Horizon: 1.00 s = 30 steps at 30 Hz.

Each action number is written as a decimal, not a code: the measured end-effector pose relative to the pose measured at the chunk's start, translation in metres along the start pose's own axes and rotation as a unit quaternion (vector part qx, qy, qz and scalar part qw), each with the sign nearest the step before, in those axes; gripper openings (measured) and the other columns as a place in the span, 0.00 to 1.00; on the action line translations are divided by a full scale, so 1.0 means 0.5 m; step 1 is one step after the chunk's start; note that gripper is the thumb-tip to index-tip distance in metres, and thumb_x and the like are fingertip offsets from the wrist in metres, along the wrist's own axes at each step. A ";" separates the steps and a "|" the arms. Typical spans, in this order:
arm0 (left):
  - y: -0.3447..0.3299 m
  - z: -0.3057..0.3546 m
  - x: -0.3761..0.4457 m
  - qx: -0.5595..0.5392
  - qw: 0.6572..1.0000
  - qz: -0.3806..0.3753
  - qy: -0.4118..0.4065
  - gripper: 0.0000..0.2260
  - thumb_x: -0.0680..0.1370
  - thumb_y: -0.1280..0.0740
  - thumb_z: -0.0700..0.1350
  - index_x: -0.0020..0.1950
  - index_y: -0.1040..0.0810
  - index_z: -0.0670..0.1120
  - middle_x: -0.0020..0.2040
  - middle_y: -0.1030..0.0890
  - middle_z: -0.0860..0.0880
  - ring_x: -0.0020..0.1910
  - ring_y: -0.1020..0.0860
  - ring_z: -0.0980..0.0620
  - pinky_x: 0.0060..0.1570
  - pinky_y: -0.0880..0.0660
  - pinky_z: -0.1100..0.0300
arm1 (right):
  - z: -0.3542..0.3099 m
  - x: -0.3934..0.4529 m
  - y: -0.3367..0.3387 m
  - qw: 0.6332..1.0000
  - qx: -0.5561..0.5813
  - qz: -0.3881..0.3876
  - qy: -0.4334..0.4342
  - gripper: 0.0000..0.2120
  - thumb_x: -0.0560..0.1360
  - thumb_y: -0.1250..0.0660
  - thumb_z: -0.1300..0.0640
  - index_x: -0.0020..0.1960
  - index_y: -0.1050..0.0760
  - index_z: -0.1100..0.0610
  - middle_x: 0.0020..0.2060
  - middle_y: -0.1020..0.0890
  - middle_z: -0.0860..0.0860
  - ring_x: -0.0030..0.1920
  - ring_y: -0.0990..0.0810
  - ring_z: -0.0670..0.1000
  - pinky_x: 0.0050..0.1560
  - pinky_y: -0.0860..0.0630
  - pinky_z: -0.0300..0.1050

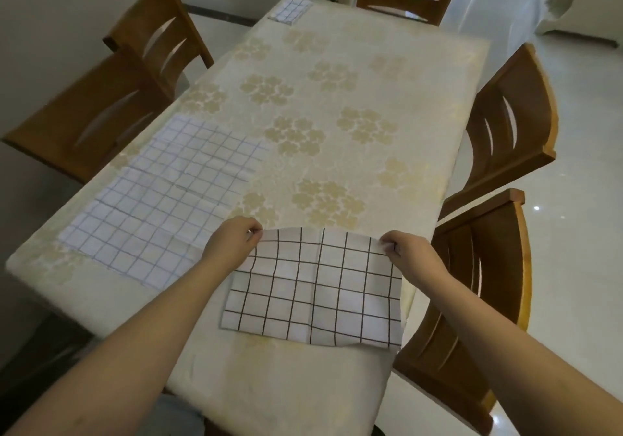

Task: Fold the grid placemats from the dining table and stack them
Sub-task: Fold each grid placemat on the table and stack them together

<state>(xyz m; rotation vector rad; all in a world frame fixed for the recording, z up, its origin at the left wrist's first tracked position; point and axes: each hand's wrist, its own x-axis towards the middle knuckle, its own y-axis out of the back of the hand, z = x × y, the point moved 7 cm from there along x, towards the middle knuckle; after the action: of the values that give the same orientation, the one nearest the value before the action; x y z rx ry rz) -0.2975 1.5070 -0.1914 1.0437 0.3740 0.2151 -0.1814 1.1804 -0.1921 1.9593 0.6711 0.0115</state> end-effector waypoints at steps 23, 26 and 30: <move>-0.317 0.071 -0.214 0.176 0.974 -0.116 -0.081 0.30 0.82 0.59 0.63 0.80 0.47 0.49 0.80 0.48 0.47 0.79 0.51 0.48 0.72 0.50 0.44 | 0.025 -0.135 -0.135 0.973 0.141 0.083 -0.164 0.30 0.78 0.37 0.45 0.75 0.40 0.54 0.67 0.30 0.57 0.67 0.30 0.56 0.67 0.32 0.55; -0.328 0.057 -0.218 0.179 0.973 -0.131 -0.068 0.31 0.81 0.61 0.65 0.80 0.53 0.51 0.81 0.53 0.48 0.79 0.56 0.51 0.73 0.56 0.45 | 0.055 -0.159 -0.147 0.968 0.156 0.021 -0.193 0.37 0.75 0.34 0.39 0.76 0.44 0.51 0.70 0.32 0.55 0.68 0.31 0.56 0.67 0.30 0.60; -0.327 0.064 -0.213 0.185 0.970 -0.134 -0.080 0.33 0.77 0.62 0.68 0.79 0.63 0.55 0.79 0.65 0.50 0.77 0.66 0.51 0.74 0.64 0.47 | 0.071 -0.191 -0.165 0.959 0.177 -0.017 -0.220 0.41 0.71 0.31 0.37 0.76 0.44 0.51 0.62 0.27 0.54 0.62 0.25 0.56 0.62 0.26 0.61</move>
<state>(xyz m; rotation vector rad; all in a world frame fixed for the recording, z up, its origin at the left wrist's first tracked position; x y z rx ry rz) -0.3828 1.3643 -0.2982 1.3530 0.4126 -0.1894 -0.2887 1.1338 -0.2512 2.1861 0.4292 -0.5860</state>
